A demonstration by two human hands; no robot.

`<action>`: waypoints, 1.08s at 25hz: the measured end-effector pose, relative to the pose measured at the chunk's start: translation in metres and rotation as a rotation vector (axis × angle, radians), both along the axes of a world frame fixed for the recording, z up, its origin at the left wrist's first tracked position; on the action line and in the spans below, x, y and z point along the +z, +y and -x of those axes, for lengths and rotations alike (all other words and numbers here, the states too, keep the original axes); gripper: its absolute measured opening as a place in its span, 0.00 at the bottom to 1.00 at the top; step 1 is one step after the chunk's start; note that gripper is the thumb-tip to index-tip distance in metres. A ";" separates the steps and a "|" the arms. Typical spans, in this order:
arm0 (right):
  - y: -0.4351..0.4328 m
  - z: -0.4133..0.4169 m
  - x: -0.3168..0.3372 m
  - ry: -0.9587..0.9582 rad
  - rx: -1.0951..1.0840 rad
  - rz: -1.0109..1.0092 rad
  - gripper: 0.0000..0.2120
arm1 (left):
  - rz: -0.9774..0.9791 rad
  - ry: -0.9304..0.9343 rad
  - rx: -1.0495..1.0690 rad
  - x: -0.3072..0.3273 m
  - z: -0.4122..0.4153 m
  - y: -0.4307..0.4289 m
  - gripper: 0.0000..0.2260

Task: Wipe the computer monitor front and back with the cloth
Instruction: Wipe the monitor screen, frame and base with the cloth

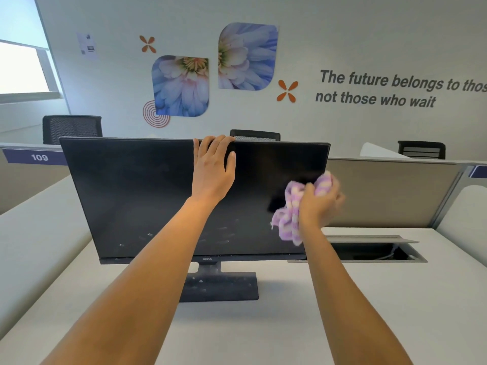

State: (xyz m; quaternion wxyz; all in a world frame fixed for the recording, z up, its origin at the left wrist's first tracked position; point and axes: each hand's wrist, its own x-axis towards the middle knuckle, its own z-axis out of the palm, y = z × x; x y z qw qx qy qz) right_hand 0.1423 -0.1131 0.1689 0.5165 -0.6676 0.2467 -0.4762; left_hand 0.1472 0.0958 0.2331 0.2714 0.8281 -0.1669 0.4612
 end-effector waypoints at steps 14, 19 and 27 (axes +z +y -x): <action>0.019 0.012 -0.091 0.111 0.067 1.931 0.34 | -0.014 0.008 0.000 0.000 0.001 0.001 0.15; 0.024 0.011 -0.010 0.118 0.004 1.488 0.32 | -0.031 0.015 -0.002 0.001 0.000 0.003 0.15; 0.066 0.000 -0.019 0.116 -0.202 1.610 0.30 | -0.042 0.025 -0.009 0.001 -0.002 0.004 0.16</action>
